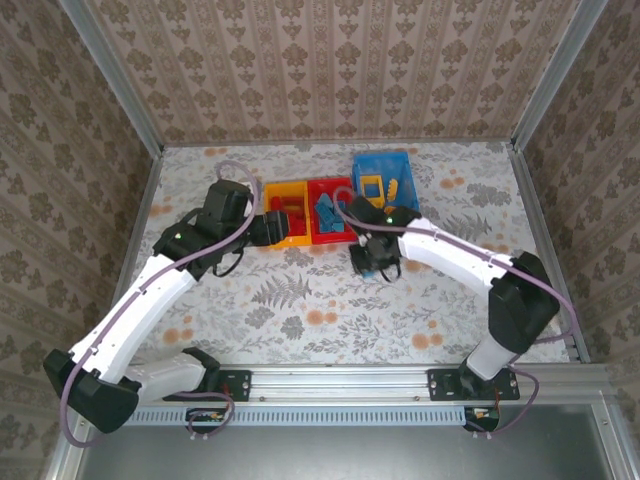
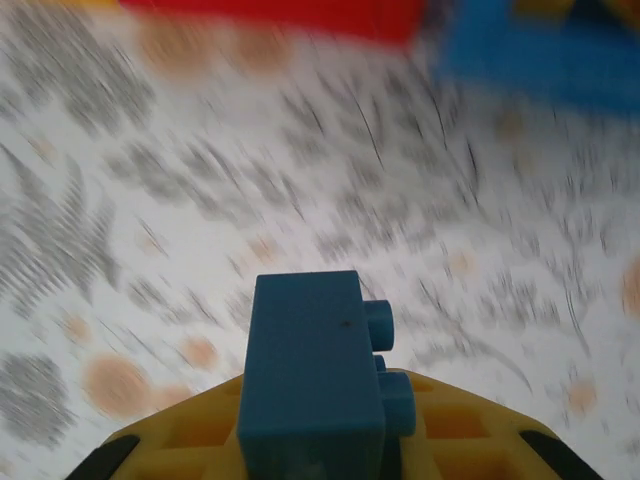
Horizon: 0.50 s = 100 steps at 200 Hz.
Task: Sort the legos into containers by color
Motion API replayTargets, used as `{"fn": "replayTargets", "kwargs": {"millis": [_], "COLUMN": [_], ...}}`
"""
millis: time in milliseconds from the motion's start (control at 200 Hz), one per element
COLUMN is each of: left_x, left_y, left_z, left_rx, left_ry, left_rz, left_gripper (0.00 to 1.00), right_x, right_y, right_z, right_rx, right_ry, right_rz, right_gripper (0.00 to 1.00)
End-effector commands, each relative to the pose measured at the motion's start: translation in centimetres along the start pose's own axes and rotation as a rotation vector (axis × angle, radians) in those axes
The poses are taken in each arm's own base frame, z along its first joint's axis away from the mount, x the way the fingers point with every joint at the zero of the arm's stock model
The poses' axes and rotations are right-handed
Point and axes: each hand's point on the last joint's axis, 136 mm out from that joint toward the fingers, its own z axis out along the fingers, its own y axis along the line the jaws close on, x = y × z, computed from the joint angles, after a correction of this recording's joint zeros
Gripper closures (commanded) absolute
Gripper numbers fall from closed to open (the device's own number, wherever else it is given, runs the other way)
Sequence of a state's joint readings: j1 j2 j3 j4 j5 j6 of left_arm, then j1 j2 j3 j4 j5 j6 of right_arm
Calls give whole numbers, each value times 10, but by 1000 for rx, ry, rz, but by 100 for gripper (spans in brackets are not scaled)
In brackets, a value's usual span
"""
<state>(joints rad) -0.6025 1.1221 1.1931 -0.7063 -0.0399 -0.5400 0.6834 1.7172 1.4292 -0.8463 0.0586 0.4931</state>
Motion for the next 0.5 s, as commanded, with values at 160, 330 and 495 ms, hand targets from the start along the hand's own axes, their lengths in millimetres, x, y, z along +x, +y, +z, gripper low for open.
{"fn": "replayTargets", "kwargs": {"millis": [160, 330, 495], "left_x": [-34, -35, -31], "left_y": [-8, -9, -7], "left_z": [-10, -12, -13], "left_rx": [-6, -4, -5], "left_ry": [-100, -102, -90], "left_rz": [-10, 0, -4], "left_gripper": [28, 28, 28], "right_x": [-104, -152, -165], "right_y": [-16, -25, -20], "right_z": [43, 59, 87], "right_rx": [182, 261, 268], "right_ry": [-110, -177, -135], "right_rz": [1, -11, -10], "right_gripper": [87, 87, 84]}}
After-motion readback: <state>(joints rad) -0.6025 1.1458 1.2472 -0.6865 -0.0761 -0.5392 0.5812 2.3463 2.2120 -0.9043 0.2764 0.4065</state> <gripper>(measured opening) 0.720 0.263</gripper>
